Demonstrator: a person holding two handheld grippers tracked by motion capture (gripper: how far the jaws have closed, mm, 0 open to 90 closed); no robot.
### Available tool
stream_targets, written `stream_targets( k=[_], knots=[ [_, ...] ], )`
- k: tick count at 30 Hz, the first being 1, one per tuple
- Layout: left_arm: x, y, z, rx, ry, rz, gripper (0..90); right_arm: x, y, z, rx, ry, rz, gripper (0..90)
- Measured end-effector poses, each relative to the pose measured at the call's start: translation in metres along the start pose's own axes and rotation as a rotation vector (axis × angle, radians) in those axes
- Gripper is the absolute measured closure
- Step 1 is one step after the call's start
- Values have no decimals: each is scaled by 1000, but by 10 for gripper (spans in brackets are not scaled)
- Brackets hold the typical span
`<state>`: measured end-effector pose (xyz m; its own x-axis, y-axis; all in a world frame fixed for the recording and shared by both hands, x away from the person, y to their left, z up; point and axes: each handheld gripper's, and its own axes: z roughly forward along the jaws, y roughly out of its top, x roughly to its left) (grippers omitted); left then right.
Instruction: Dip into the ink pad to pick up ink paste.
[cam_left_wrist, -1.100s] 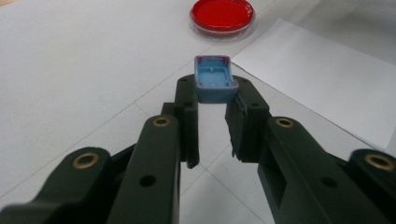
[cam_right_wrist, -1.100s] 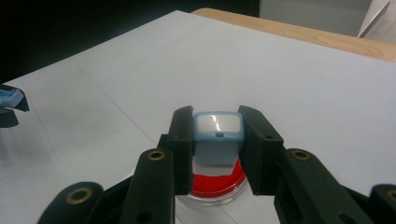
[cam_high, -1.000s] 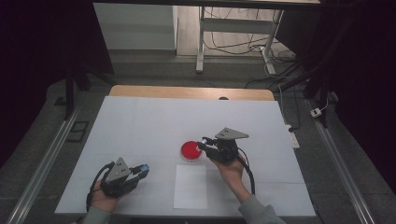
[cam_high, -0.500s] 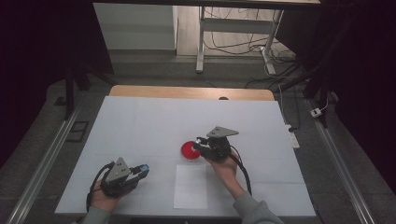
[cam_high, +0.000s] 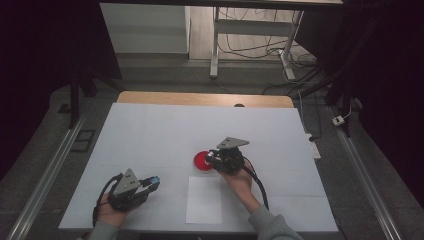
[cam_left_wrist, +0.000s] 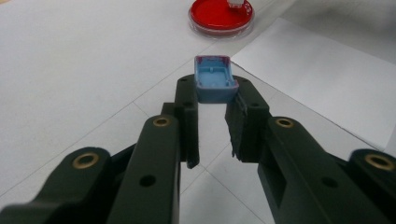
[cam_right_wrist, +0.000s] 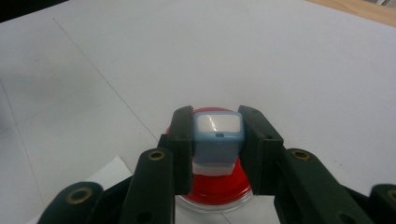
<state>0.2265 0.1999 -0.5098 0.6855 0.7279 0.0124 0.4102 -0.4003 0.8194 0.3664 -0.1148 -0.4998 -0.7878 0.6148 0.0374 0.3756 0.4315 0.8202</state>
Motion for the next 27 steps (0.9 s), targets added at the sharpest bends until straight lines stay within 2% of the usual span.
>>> stream_targets(
  k=[27],
  knots=[
    [1,0,-1,1,-1,0,745,3,-2,8,35,-19,-47,669]
  ],
)
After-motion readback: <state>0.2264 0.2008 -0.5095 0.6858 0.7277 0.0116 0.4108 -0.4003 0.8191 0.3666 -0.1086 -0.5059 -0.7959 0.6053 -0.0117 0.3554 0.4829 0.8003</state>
